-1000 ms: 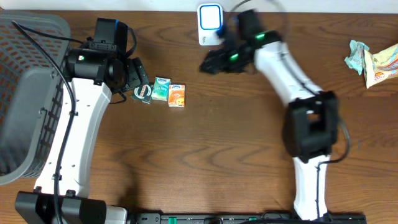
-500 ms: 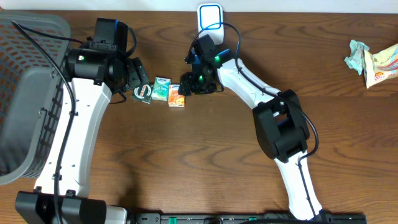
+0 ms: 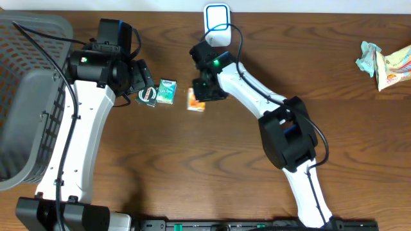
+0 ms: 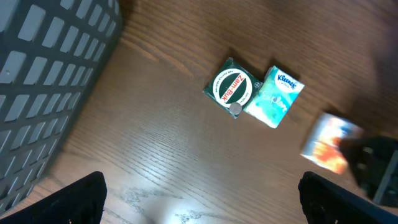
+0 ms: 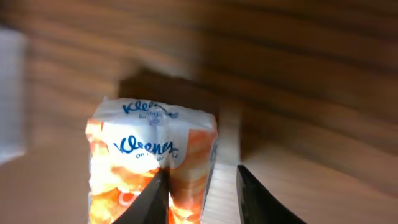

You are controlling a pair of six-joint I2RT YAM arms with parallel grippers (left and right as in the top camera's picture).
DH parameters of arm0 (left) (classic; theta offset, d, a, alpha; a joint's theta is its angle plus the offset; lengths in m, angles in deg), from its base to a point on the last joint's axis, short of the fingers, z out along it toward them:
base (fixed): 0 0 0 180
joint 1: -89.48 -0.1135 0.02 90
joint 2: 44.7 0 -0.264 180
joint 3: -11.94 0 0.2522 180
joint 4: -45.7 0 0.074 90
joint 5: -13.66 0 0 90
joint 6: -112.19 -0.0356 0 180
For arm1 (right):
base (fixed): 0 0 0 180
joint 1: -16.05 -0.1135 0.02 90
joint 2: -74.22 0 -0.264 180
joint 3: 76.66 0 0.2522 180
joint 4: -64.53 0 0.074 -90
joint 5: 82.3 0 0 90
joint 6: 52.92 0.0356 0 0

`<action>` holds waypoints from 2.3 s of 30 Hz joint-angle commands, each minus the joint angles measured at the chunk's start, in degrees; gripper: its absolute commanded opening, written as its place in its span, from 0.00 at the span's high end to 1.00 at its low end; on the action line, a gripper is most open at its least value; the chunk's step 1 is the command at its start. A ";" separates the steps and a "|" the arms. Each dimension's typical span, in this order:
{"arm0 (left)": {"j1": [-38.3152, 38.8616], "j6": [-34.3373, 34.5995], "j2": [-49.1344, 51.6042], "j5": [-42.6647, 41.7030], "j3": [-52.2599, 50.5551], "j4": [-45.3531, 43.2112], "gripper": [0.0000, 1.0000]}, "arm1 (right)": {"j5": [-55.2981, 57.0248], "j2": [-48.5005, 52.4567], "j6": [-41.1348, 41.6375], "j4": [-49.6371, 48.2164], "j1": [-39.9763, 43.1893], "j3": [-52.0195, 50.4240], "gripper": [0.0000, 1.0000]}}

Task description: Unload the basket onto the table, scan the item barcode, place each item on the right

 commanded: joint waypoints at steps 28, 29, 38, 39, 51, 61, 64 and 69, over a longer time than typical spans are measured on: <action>-0.09 0.70 0.20 0.52 0.50 0.20 0.02 | 20.68 1.86 -1.70 5.27 -1.38 -0.24 0.94; -0.09 0.70 0.20 0.52 0.50 0.20 0.02 | 20.61 1.81 -1.70 5.16 -1.38 -0.17 0.99; -0.09 0.70 0.20 0.52 0.50 0.20 0.02 | -15.91 0.11 -16.94 9.51 6.05 9.14 0.99; -0.09 0.70 0.20 0.52 0.50 0.20 0.02 | -23.52 0.11 -19.71 9.42 7.45 9.35 0.99; -0.09 0.70 0.20 0.52 0.50 0.20 0.02 | -46.53 0.15 -24.87 -0.44 20.50 -8.15 0.97; -0.09 0.70 0.20 0.52 0.50 0.20 0.02 | -32.15 -1.29 -19.98 6.01 30.53 -4.39 0.71; -0.09 0.70 0.20 0.52 0.50 0.20 0.02 | -31.82 -2.67 -21.77 9.70 31.21 -1.31 0.62; -0.09 0.70 0.20 0.52 0.50 0.22 0.02 | -31.78 -3.10 -23.91 9.68 28.26 -1.81 0.66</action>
